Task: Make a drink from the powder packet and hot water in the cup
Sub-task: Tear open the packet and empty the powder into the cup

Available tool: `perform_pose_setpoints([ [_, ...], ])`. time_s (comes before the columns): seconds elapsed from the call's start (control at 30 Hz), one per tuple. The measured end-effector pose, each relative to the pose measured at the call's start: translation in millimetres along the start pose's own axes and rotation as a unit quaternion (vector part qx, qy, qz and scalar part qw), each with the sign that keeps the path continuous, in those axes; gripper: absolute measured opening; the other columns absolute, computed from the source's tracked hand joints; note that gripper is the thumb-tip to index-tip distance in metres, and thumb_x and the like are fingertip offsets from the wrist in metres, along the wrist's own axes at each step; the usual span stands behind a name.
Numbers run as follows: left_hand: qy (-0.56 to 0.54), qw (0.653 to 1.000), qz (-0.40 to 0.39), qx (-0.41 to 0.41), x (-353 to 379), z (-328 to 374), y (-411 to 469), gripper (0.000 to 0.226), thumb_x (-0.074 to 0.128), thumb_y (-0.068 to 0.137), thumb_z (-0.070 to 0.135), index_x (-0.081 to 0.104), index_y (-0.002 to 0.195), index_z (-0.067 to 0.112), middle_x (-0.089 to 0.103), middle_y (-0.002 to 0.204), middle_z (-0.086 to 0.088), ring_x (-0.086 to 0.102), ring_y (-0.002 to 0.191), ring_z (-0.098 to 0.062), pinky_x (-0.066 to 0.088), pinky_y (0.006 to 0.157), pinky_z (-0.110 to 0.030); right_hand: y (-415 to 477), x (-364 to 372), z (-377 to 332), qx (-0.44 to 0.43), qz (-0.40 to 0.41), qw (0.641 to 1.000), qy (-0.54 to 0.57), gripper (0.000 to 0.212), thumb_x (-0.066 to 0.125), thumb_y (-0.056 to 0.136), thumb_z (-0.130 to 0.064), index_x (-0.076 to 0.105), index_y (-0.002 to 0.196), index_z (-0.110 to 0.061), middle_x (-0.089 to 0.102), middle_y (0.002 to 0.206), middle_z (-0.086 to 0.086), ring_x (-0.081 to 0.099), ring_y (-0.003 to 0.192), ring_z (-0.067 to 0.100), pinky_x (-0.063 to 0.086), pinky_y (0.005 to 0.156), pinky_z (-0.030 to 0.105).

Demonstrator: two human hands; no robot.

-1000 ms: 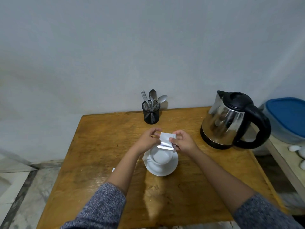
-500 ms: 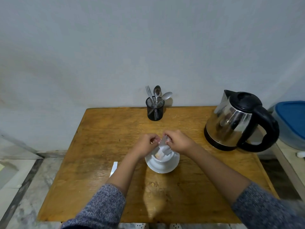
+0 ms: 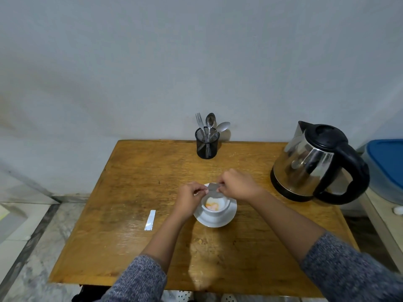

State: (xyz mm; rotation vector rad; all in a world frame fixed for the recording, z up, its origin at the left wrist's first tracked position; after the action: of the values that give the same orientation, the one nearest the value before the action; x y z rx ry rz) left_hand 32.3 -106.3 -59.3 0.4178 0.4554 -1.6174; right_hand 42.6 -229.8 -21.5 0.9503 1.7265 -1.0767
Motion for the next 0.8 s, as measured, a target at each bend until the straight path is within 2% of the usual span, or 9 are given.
perform_pose_setpoints([
  [0.1,0.002,1.000,0.003,0.003,1,1,-2,0.011,0.067,0.080,0.009,0.073,0.088,0.004,0.065,0.082,-0.007,0.055,0.080,-0.017,0.040,0.067,-0.017,-1,-3,-5,-0.004,0.022,0.999,-0.033,0.014,0.060,0.088,-0.027,0.064,0.077,-0.019,0.059,0.077,-0.003,0.056,0.077,0.018,0.045,0.066,0.030],
  [0.2,0.005,1.000,-0.002,0.005,2,-2,-4,0.011,0.067,0.080,0.010,0.073,0.088,0.005,0.068,0.086,-0.011,0.055,0.083,-0.020,0.041,0.068,-0.020,-1,-4,-11,-0.013,0.041,0.997,-0.062,0.013,0.061,0.088,-0.029,0.068,0.090,-0.018,0.066,0.090,0.000,0.061,0.085,0.019,0.048,0.074,0.032],
  [0.27,0.005,1.000,-0.003,0.006,1,-2,-6,0.011,0.066,0.080,0.010,0.073,0.088,0.005,0.068,0.084,-0.009,0.057,0.084,-0.022,0.044,0.071,-0.026,-1,-4,-14,-0.022,0.043,0.996,-0.079,0.015,0.061,0.089,-0.030,0.068,0.091,-0.017,0.066,0.091,0.002,0.061,0.087,0.020,0.045,0.074,0.032],
  [0.33,0.003,1.000,0.000,0.009,-1,-1,-7,0.011,0.066,0.080,0.009,0.073,0.088,0.004,0.068,0.085,-0.011,0.057,0.084,-0.022,0.046,0.074,-0.030,-2,-2,-16,-0.035,0.035,0.994,-0.093,0.014,0.058,0.091,-0.027,0.067,0.092,-0.016,0.067,0.092,0.003,0.061,0.089,0.022,0.046,0.080,0.035],
  [0.4,0.005,1.000,0.001,0.017,-3,2,-8,0.011,0.066,0.080,0.008,0.073,0.088,0.004,0.069,0.088,-0.013,0.056,0.081,-0.018,0.044,0.072,-0.025,-2,3,-20,-0.065,0.018,0.992,-0.110,0.012,0.056,0.092,-0.020,0.066,0.094,-0.015,0.067,0.096,0.004,0.059,0.095,0.022,0.040,0.091,0.040],
  [0.47,0.009,1.000,-0.003,0.024,-3,4,-8,0.011,0.066,0.081,0.008,0.073,0.088,0.004,0.070,0.089,-0.013,0.056,0.083,-0.018,0.045,0.073,-0.026,-3,6,-23,-0.082,0.006,0.989,-0.122,0.010,0.054,0.091,-0.015,0.064,0.093,-0.014,0.066,0.099,0.004,0.055,0.101,0.022,0.035,0.092,0.042],
  [0.53,0.014,1.000,-0.006,0.026,-2,6,-7,0.012,0.065,0.081,0.009,0.073,0.089,0.005,0.070,0.090,-0.013,0.057,0.087,-0.020,0.046,0.077,-0.030,-3,4,-22,-0.076,0.009,0.989,-0.129,0.010,0.056,0.089,-0.017,0.065,0.095,-0.014,0.066,0.101,0.005,0.054,0.104,0.022,0.033,0.093,0.042],
  [0.7,0.028,0.999,-0.001,0.035,-3,9,-8,0.012,0.066,0.081,0.010,0.073,0.089,0.004,0.071,0.090,-0.014,0.057,0.087,-0.020,0.045,0.077,-0.031,-5,-5,-23,-0.054,0.033,0.987,-0.150,0.016,0.058,0.088,-0.028,0.068,0.091,-0.015,0.068,0.093,0.003,0.058,0.098,0.022,0.031,0.097,0.045],
  [0.8,0.028,0.999,0.007,0.040,-5,12,-7,0.013,0.066,0.080,0.011,0.073,0.089,0.004,0.071,0.090,-0.015,0.058,0.088,-0.022,0.047,0.079,-0.035,-7,-6,-24,-0.050,0.038,0.984,-0.164,0.015,0.055,0.091,-0.025,0.066,0.091,-0.014,0.067,0.093,0.003,0.058,0.097,0.023,0.030,0.097,0.045],
])
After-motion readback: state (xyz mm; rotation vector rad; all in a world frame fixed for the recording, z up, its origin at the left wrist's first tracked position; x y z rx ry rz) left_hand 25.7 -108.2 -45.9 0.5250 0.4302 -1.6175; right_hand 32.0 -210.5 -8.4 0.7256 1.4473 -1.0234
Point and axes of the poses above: each hand's wrist, its own y-axis towards the middle knuckle, its own x-axis out of the palm, z = x × y, the point moved 9 cm from there along y, towards the middle knuckle
